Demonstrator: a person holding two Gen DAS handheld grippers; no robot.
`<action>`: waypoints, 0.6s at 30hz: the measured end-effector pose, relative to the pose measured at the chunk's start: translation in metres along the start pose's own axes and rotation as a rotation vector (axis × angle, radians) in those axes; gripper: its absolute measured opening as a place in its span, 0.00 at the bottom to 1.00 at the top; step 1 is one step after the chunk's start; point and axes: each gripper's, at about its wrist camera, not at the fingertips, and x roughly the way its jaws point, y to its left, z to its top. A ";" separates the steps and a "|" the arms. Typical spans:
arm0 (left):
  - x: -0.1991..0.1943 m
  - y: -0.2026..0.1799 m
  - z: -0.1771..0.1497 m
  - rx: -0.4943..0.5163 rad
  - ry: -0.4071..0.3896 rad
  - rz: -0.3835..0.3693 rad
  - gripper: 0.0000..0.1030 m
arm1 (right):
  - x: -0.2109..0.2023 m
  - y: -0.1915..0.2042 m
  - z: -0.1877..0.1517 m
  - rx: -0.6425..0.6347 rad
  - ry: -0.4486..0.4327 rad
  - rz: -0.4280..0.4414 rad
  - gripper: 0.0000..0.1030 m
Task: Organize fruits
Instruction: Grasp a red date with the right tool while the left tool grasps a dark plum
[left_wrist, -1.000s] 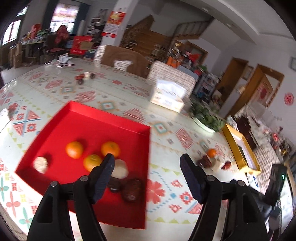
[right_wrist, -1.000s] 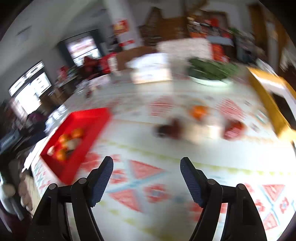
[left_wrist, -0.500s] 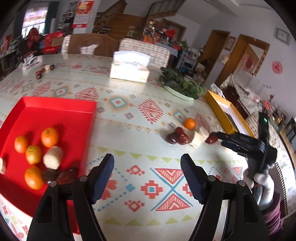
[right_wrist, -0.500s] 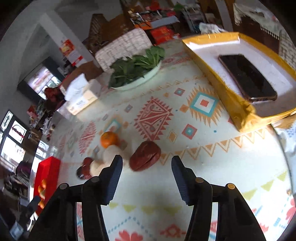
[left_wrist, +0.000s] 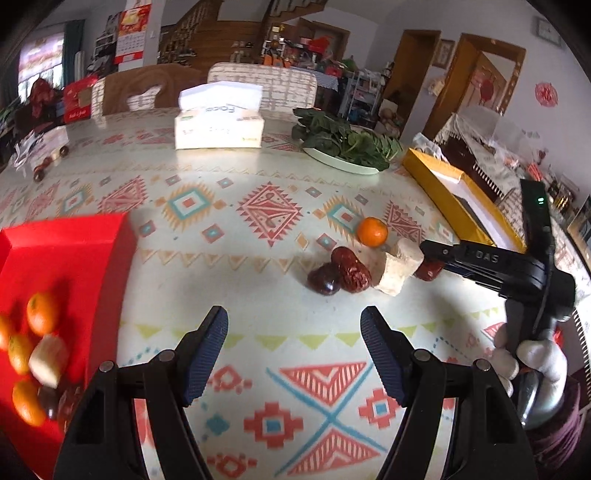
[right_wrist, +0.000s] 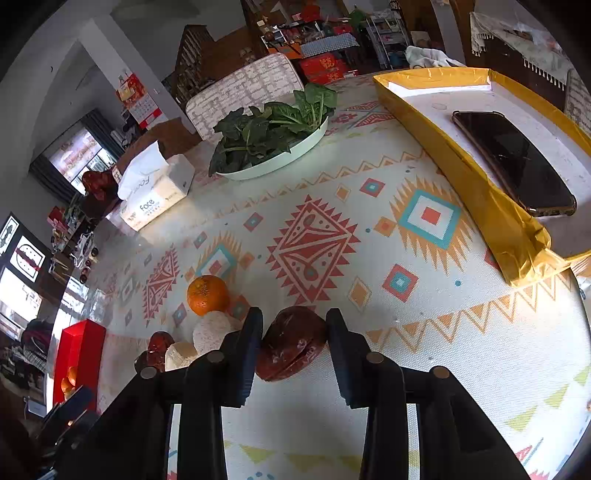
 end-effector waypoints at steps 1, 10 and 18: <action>0.004 -0.002 0.002 0.011 0.005 0.001 0.72 | -0.001 -0.001 0.000 0.001 0.000 0.006 0.36; 0.055 -0.023 0.016 0.187 0.078 -0.023 0.58 | -0.003 -0.006 -0.001 0.002 0.015 0.049 0.35; 0.071 -0.043 0.022 0.294 0.097 -0.007 0.31 | -0.003 -0.006 -0.002 0.002 0.024 0.065 0.35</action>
